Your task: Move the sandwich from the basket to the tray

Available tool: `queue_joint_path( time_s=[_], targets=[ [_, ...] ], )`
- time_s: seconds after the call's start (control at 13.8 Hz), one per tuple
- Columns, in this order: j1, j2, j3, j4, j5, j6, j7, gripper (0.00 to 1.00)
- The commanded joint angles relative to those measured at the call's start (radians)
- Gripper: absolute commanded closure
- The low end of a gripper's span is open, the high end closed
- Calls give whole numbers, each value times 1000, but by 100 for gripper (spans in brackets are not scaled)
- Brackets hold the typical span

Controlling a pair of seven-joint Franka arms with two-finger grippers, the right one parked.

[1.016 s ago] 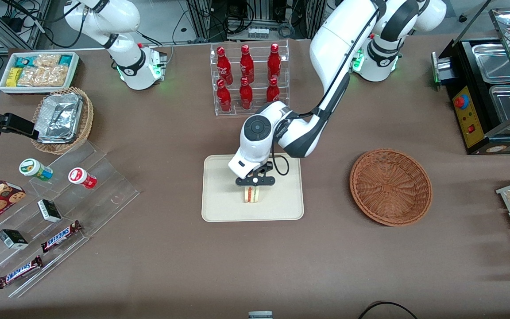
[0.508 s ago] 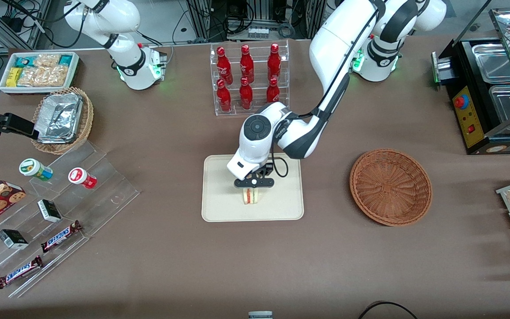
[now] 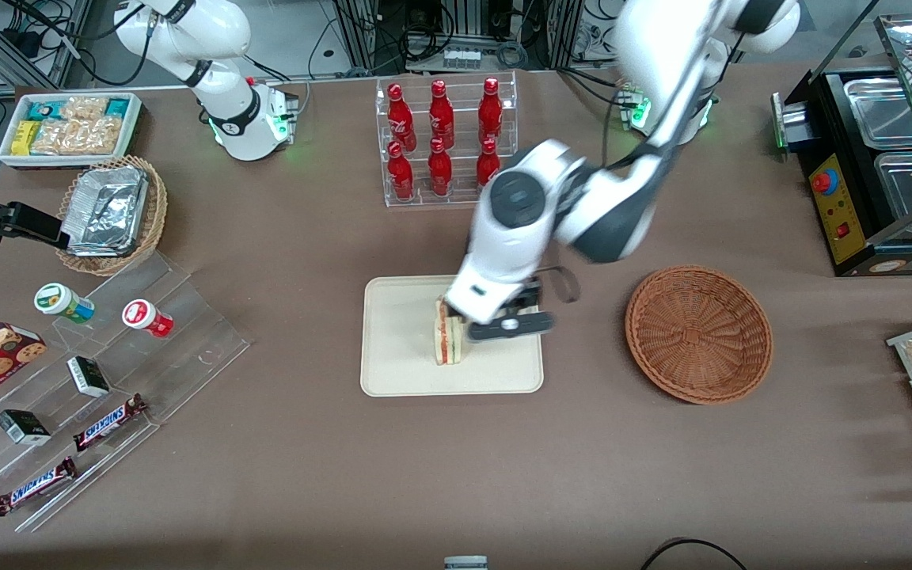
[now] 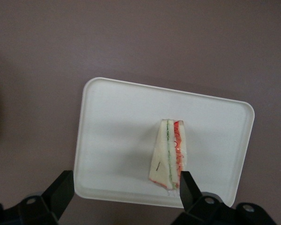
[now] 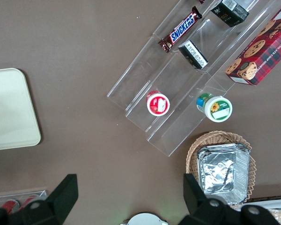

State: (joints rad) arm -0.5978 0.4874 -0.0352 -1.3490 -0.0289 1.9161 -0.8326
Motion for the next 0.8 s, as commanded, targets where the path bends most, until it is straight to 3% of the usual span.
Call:
queue_joint_path(
  time_s=[0.0, 0.36, 0.73],
  targets=[
    [65, -159, -8, -47, -28, -141, 29, 1],
    [191, -303, 1, -52, 41, -409, 246, 1],
    [395, -420, 1, -120, 46, -497, 597, 1]
  ],
)
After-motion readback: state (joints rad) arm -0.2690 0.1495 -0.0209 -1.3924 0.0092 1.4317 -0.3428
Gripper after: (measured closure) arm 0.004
